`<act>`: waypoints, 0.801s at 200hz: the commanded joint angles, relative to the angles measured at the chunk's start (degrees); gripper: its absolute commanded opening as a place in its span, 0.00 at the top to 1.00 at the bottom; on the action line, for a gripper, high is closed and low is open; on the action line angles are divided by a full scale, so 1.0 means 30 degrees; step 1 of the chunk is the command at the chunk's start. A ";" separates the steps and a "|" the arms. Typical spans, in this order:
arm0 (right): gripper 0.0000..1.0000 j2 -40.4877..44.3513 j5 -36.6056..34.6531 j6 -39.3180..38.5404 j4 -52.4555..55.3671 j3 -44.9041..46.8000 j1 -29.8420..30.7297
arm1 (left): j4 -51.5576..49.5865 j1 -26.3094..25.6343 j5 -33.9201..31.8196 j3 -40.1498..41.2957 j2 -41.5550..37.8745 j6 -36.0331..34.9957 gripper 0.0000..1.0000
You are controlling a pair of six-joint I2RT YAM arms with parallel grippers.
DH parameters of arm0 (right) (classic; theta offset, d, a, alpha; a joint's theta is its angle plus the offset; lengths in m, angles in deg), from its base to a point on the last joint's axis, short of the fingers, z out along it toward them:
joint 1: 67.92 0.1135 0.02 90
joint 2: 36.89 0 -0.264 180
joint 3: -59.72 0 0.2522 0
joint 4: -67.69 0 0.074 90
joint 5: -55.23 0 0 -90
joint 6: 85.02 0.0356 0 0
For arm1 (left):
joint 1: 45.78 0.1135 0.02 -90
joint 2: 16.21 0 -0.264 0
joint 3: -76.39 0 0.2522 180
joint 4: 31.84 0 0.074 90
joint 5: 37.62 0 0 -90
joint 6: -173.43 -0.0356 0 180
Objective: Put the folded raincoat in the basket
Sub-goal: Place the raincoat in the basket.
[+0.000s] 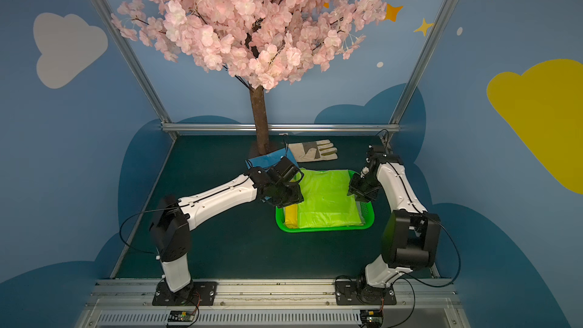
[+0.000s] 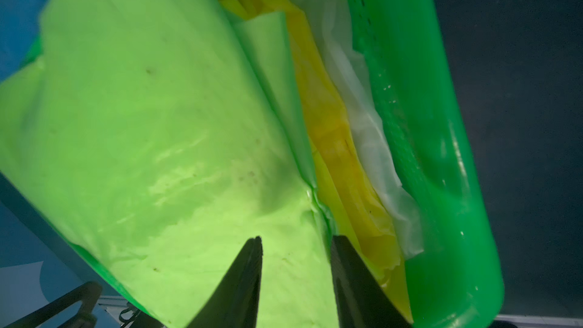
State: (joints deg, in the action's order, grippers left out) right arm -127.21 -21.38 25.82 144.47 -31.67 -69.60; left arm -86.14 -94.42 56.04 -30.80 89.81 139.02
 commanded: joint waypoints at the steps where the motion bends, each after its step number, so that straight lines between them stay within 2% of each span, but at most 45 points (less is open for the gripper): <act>1: 0.60 0.0878 0.2281 0.0254 -0.1148 -0.1291 0.0060 | 0.0372 0.0880 0.0798 -0.1074 -0.0682 -0.1356 0.52; 14: 0.62 0.0425 0.4257 0.0487 -0.2042 -0.1711 0.0060 | 0.2011 0.1347 0.2494 -0.1374 -0.0174 -0.2025 0.60; 34: 0.72 -0.0415 0.6507 0.1326 -0.3408 -0.2112 0.0080 | 0.2115 0.1644 0.3904 -0.3452 0.1600 -0.3058 0.75; 64: 0.84 -0.1565 0.8221 0.3095 -0.6705 -0.1220 0.0020 | 0.1869 0.1684 0.5033 -0.6618 0.4865 -0.3933 0.87; 104: 0.90 -0.3724 0.9214 0.3376 -0.8438 -0.0558 -0.0025 | 0.1529 0.2175 0.5282 -0.7808 0.7552 -0.3768 0.92; 160: 0.91 -0.4677 0.8373 0.2897 -0.9093 0.0970 -0.0041 | 0.2268 0.2519 0.4343 -0.5708 0.7268 -0.3549 0.91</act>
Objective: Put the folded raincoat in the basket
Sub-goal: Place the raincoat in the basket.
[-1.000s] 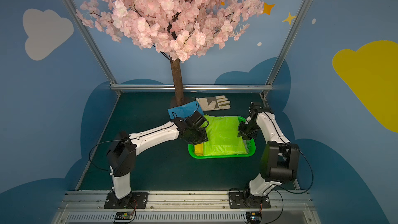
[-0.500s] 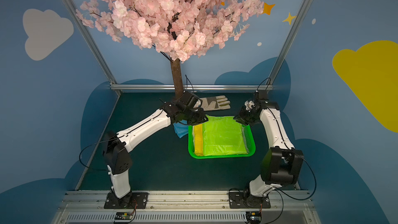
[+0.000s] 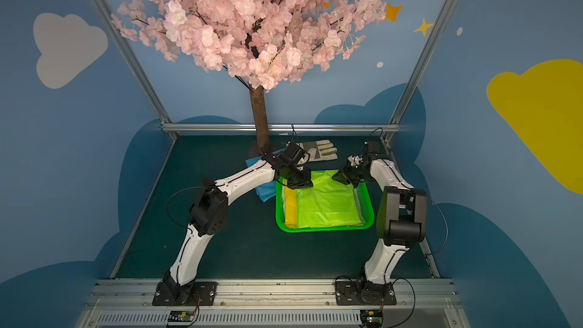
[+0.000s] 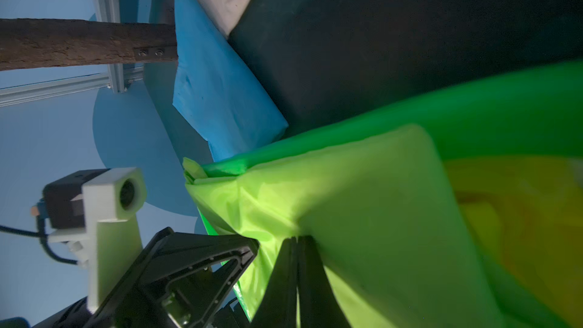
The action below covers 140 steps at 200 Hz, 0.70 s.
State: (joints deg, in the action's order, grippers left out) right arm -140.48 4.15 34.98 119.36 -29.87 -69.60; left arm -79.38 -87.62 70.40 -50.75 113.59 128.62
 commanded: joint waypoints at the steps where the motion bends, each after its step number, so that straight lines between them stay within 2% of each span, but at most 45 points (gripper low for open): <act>1: 0.91 -0.0265 -0.0138 -0.0156 -0.0732 0.0403 -0.0050 | 0.0057 0.0260 -0.0442 0.1000 -0.0678 -0.0072 0.91; 79: 0.91 -0.1143 -0.1289 -0.0050 -0.0319 0.0757 -0.0294 | 0.1513 0.0243 -0.0124 0.3260 -0.1795 0.0377 0.85; 140: 0.87 0.1099 -0.0116 0.0032 -0.0241 0.0376 -0.0257 | 0.0629 -0.0019 -0.0390 0.1812 -0.2498 -0.0389 0.73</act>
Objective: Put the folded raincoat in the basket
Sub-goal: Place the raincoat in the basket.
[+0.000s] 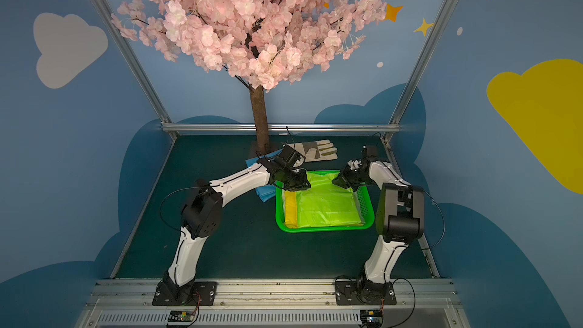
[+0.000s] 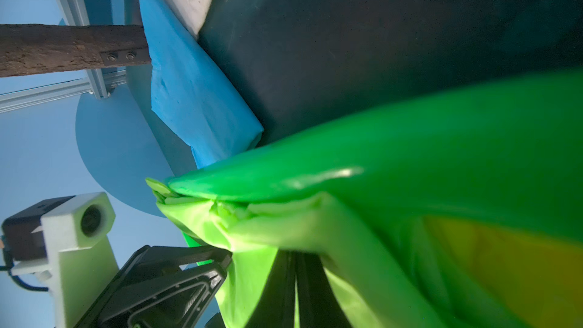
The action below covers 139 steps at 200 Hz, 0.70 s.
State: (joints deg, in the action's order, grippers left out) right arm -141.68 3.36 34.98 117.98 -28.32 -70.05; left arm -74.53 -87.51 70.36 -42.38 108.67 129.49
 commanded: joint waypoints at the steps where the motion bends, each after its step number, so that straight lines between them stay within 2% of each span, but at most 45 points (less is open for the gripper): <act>1: 0.87 0.1531 0.0134 0.0041 0.0216 -0.0156 -0.0107 | -0.1005 -0.0059 -0.0401 -0.1005 -0.0838 -0.0708 0.73; 16: 0.85 0.1766 0.0288 0.0080 0.0064 -0.0251 -0.0126 | -0.1346 0.0018 -0.0565 -0.1694 -0.0520 -0.0949 0.68; 94: 0.86 -0.1028 0.0264 0.0602 0.0524 -0.1263 -0.0253 | -0.3026 0.0548 -0.1069 -0.4393 0.2104 -0.1392 0.68; 139: 0.85 0.0194 -0.0728 0.0091 0.0935 -0.0647 -0.0234 | -0.3614 0.0669 -0.1290 -0.4162 0.1910 -0.1754 0.68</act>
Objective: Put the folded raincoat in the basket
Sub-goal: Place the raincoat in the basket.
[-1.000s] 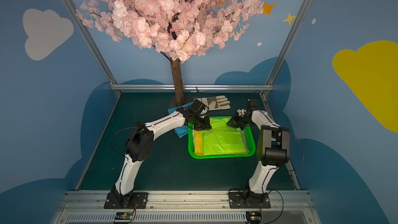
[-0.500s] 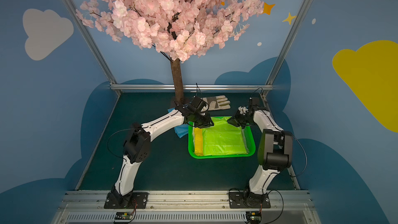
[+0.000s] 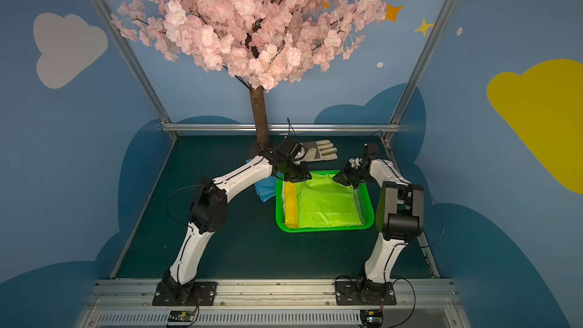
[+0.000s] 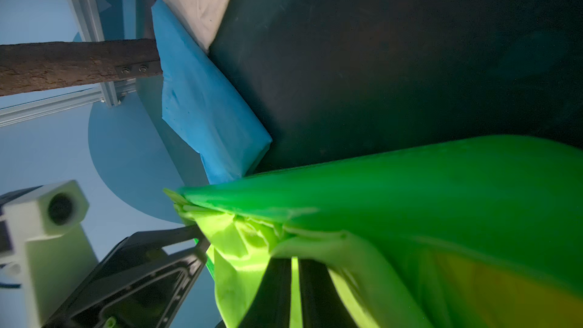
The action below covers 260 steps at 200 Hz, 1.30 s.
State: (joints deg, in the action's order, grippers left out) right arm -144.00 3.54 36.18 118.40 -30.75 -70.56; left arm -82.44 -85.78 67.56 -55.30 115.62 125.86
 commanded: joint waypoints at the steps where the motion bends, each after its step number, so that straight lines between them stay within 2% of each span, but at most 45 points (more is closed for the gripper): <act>1: 0.85 0.1020 -0.0800 -0.0345 0.0832 0.0150 -0.0063 | -0.0984 0.0094 -0.0365 0.0156 -0.0466 -0.0548 0.68; 39: 0.79 0.4280 -0.1192 -0.0874 0.2222 0.0805 0.0047 | -0.0988 -0.0033 -0.0416 0.1032 -0.2369 -0.0516 0.62; 63: 0.78 0.6487 -0.1672 -0.1128 0.3385 0.2382 0.0097 | -0.0069 -0.0670 -0.0081 0.3277 -0.4365 -0.0191 0.61; 95: 0.78 0.8419 -0.2091 -0.1718 0.4400 0.4600 0.0147 | 0.1708 -0.2348 0.0804 0.6256 -0.6330 0.0002 0.62; 123: 0.79 0.8183 -0.3199 -0.2282 0.4982 0.5455 0.0058 | 0.2803 -0.3263 0.1439 0.8336 -0.6474 0.0251 0.63; 148: 0.80 0.7472 -0.4755 -0.2549 0.5495 0.5610 -0.0016 | 0.3122 -0.3249 0.1099 0.9973 -0.6549 0.0764 0.67; 173: 0.80 0.8157 -0.6123 -0.2374 0.5829 0.5489 0.0004 | 0.2999 -0.3244 0.0745 1.1043 -0.7503 0.1103 0.66; 231: 0.78 1.0461 -0.4647 -0.2930 0.7713 0.5220 0.1239 | 0.3532 -0.3272 0.1516 1.1810 -0.9885 0.1265 0.59; 243: 0.77 1.0679 -0.5596 -0.3037 0.8047 0.5557 0.1757 | 0.3537 -0.3258 0.1371 1.2040 -1.0250 0.1228 0.59; 260: 0.77 1.0505 -0.8100 -0.3087 0.8370 0.5964 0.1717 | 0.2937 -0.2898 0.0438 1.2358 -1.1117 0.0773 0.59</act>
State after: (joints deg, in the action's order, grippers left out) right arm -112.57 -12.99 28.05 139.21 -14.44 -65.86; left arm -71.86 -95.53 70.90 -20.17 84.91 129.27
